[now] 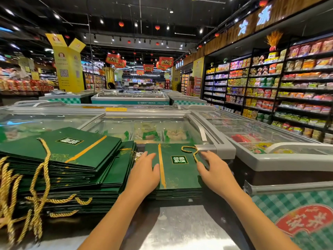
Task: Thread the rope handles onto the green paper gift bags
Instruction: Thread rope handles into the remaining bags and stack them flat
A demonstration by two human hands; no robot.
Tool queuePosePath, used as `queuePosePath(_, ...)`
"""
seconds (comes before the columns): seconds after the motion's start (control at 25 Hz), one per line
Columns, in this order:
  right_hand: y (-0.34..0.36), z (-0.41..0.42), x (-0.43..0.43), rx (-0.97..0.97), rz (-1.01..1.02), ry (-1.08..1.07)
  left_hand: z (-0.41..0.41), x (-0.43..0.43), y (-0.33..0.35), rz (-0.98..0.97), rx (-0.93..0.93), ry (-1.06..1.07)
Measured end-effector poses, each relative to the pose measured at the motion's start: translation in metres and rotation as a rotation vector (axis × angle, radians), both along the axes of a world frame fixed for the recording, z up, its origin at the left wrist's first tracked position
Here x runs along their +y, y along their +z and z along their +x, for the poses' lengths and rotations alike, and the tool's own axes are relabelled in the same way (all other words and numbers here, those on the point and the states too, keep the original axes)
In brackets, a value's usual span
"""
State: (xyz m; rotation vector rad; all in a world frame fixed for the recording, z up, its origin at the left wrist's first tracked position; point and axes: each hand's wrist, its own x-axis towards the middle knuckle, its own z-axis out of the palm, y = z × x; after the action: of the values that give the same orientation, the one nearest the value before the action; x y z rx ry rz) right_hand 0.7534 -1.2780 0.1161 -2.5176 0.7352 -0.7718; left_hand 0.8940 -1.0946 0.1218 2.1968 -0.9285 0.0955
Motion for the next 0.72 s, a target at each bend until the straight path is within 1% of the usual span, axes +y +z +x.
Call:
queuePosePath(0.04,0.008,0.006,-0.001,-0.007,-0.045,0.007,0.002,-0.004,0.008,0.014,-0.068,-0.017)
queuePosePath(0.08,0.016,0.014,-0.002,0.028,-0.087,0.027,0.006,-0.012,0.016,0.055,-0.139,-0.032)
queuePosePath(0.16,0.022,0.033,-0.001,0.166,-0.154,0.085,0.018,-0.03,0.026,0.209,-0.247,-0.061)
queuePosePath(0.24,0.01,0.051,0.0,0.334,-0.177,0.108,0.028,-0.045,0.02,0.409,-0.267,-0.102)
queuePosePath(0.32,-0.004,0.061,-0.001,0.415,-0.163,0.11,0.034,-0.053,0.002,0.541,-0.245,-0.132)
queuePosePath(0.44,-0.013,0.068,-0.006,0.472,-0.169,0.114,0.041,-0.059,-0.02,0.571,-0.25,-0.105)
queuePosePath(0.6,-0.015,0.073,-0.013,0.563,-0.139,0.141,0.045,-0.065,-0.029,0.596,-0.239,-0.103)
queuePosePath(0.72,-0.02,0.074,-0.013,0.55,-0.151,0.133,0.043,-0.064,-0.03,0.575,-0.245,-0.095)
